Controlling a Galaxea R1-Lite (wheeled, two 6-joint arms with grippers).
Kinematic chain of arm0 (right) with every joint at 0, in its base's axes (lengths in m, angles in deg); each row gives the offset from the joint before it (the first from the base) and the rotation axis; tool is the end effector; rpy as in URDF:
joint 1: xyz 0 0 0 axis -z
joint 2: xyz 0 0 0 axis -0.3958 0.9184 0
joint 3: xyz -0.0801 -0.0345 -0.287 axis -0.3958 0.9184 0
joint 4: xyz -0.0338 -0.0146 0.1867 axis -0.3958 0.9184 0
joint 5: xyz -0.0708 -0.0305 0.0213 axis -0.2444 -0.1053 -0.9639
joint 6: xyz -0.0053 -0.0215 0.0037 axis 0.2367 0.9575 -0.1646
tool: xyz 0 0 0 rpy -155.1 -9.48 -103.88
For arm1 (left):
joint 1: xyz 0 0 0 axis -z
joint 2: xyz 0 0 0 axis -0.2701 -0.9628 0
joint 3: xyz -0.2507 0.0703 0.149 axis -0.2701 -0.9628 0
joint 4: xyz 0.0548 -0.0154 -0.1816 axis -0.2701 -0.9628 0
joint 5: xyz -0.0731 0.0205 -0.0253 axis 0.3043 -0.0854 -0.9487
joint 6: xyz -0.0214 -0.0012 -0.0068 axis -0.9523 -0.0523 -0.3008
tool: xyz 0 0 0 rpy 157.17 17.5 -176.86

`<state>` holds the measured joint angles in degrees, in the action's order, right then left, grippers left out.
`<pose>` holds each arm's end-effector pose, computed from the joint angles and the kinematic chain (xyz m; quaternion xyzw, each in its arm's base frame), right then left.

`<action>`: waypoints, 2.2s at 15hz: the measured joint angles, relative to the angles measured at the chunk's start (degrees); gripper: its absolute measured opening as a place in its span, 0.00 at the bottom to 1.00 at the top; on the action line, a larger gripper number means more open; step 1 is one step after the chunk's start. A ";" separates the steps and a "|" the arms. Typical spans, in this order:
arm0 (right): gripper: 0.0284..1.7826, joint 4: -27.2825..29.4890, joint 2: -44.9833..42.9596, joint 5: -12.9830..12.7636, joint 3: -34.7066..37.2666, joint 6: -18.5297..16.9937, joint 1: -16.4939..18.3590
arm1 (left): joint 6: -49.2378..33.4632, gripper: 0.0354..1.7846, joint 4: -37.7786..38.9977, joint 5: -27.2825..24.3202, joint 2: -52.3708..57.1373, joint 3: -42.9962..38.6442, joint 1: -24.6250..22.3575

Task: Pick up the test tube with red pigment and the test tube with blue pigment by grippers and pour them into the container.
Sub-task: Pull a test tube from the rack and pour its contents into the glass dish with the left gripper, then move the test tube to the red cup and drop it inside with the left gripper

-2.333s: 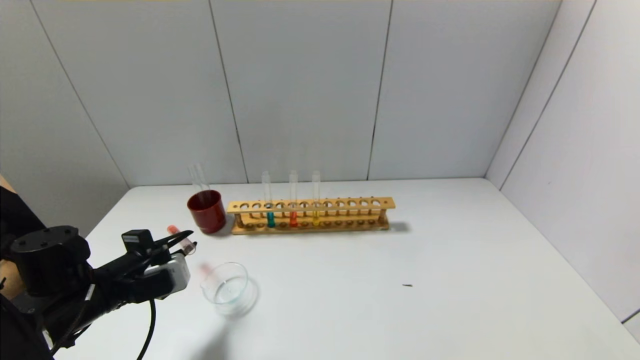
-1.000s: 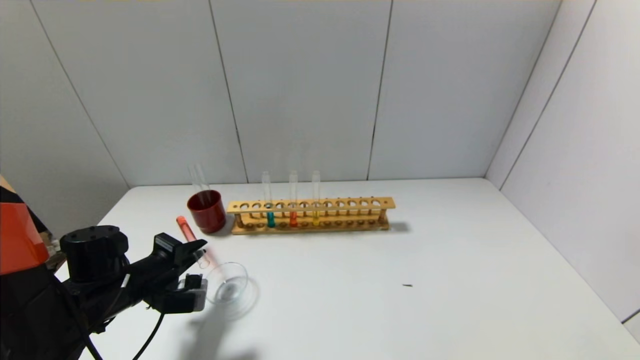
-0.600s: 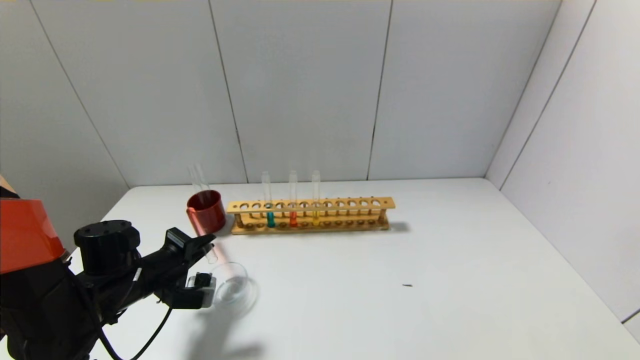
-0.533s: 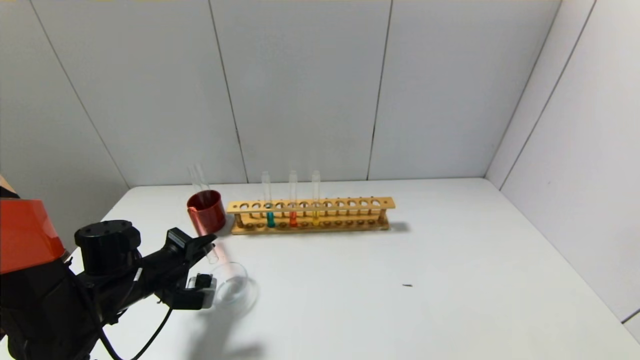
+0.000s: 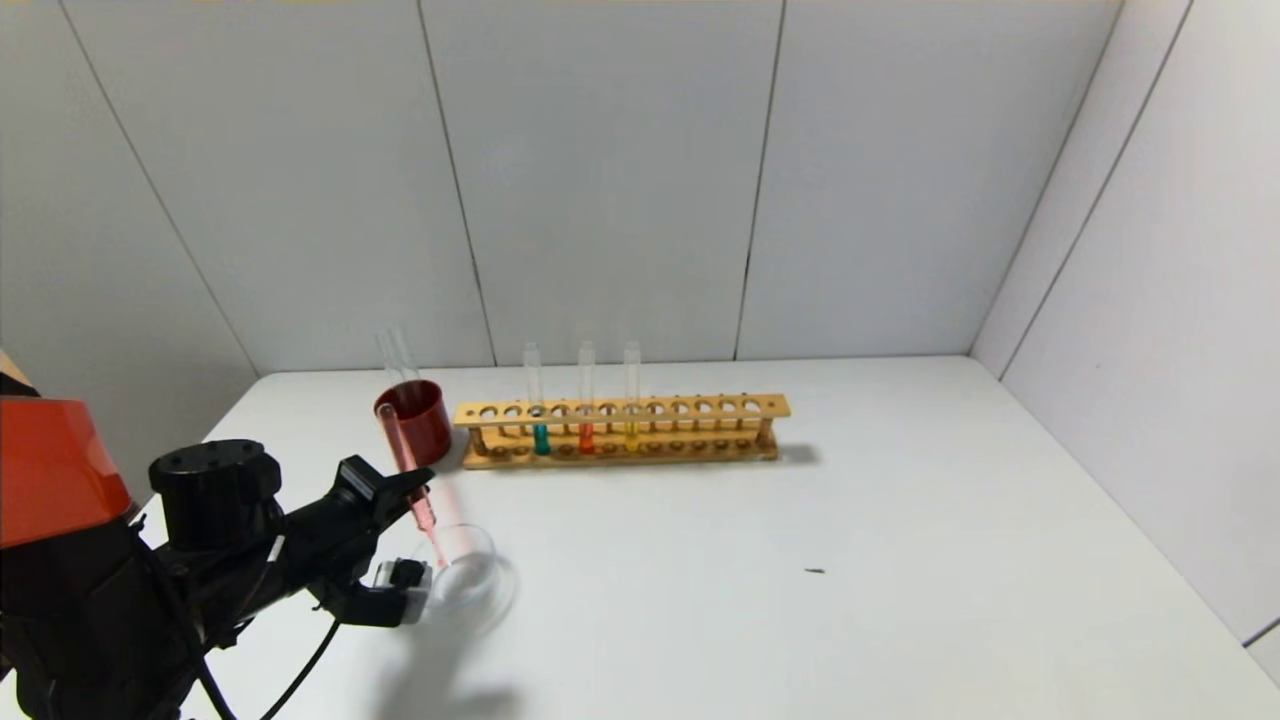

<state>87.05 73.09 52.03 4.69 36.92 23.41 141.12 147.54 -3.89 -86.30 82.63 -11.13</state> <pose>-0.0229 0.0001 0.0750 0.0019 0.0023 0.0013 1.0000 0.2717 -0.0300 0.0539 0.7868 -0.1026 -0.2516 0.5541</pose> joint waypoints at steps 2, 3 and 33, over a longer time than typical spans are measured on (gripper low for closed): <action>0.98 0.00 0.00 0.00 0.00 0.00 0.00 | 0.90 0.16 0.09 0.05 -0.11 0.12 -0.05; 0.98 0.00 0.00 0.00 0.00 0.00 0.00 | 1.95 0.16 0.20 0.02 -0.22 0.15 -0.05; 0.98 0.00 0.00 0.00 0.00 0.04 -0.10 | -5.77 0.16 5.18 10.39 4.71 8.17 0.30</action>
<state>87.05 73.09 52.03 4.69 36.96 23.31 135.35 152.72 6.50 -81.60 90.80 -10.83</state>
